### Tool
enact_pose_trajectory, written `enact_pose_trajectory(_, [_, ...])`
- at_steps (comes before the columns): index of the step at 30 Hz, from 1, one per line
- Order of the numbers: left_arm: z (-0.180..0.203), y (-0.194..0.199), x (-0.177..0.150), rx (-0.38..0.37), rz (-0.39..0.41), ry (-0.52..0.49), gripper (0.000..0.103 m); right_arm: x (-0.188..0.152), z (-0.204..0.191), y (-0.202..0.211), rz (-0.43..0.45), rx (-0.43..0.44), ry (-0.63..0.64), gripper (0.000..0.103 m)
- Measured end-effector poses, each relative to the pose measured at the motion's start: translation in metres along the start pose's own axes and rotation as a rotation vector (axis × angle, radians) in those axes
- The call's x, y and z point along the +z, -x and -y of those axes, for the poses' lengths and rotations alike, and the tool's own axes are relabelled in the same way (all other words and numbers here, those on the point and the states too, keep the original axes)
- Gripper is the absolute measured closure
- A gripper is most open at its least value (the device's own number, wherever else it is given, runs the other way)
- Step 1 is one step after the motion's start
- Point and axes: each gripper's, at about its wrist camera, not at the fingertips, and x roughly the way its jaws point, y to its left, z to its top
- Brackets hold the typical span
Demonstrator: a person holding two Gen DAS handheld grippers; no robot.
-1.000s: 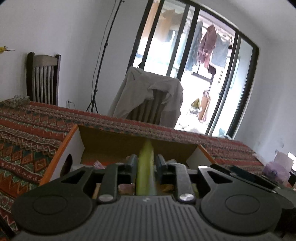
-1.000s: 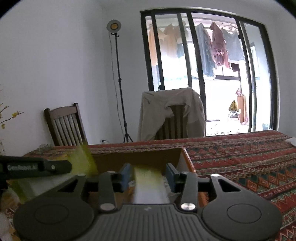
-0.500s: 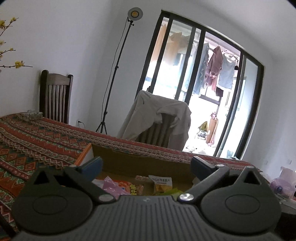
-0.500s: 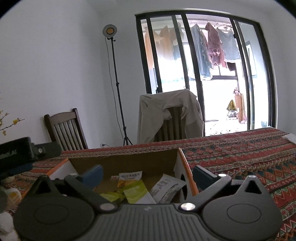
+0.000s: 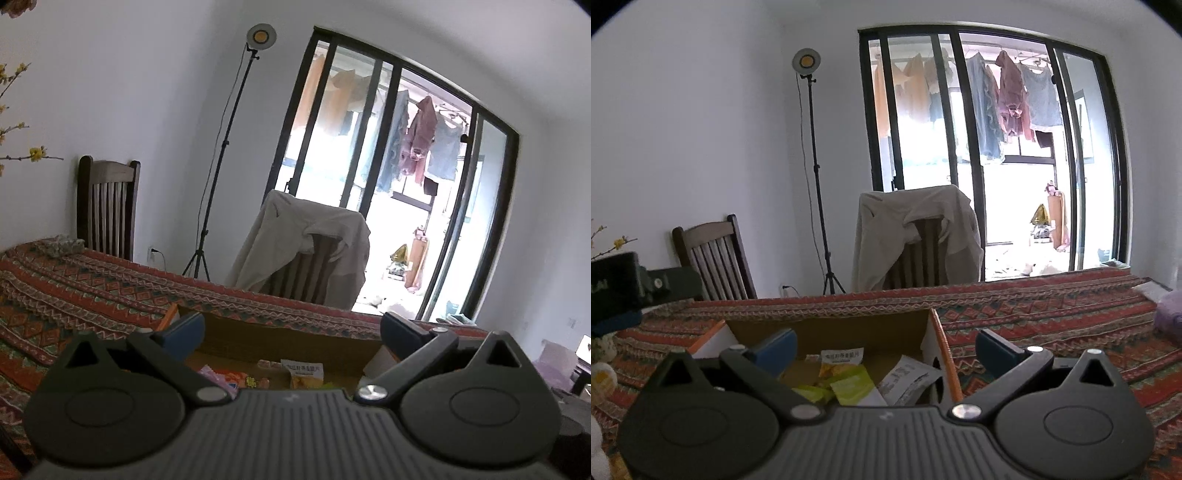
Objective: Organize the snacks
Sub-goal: 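Move both open grippers back to the snack pile, then grasp a white printed cracker packet with the right gripper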
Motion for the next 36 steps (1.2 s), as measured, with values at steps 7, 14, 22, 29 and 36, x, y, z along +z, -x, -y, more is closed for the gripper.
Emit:
enact_pose_trajectory(7, [-0.024,0.031,-0.003,-0.007,-0.032,-0.002,0.000,-0.006,-0.005,0.026,-0.025,0.007,0.029,0.000])
enact_pose_trajectory(14, [-0.055,0.058,-0.031,0.019,-0.098,-0.043,0.000,-0.033,-0.007,0.046,-0.084,0.032,0.044,0.000])
enact_pose_trajectory(22, [-0.093,0.097,-0.080,0.066,-0.159,-0.075,0.000,-0.073,-0.012,0.073,-0.150,0.065,0.070,0.000])
enact_pose_trajectory(29, [-0.121,0.116,-0.096,0.139,-0.178,-0.050,0.000,-0.098,-0.018,0.095,-0.197,0.086,0.069,0.000])
enact_pose_trajectory(36, [-0.134,0.127,-0.106,0.160,-0.175,-0.036,0.000,-0.107,-0.040,0.105,-0.237,0.131,0.087,0.000])
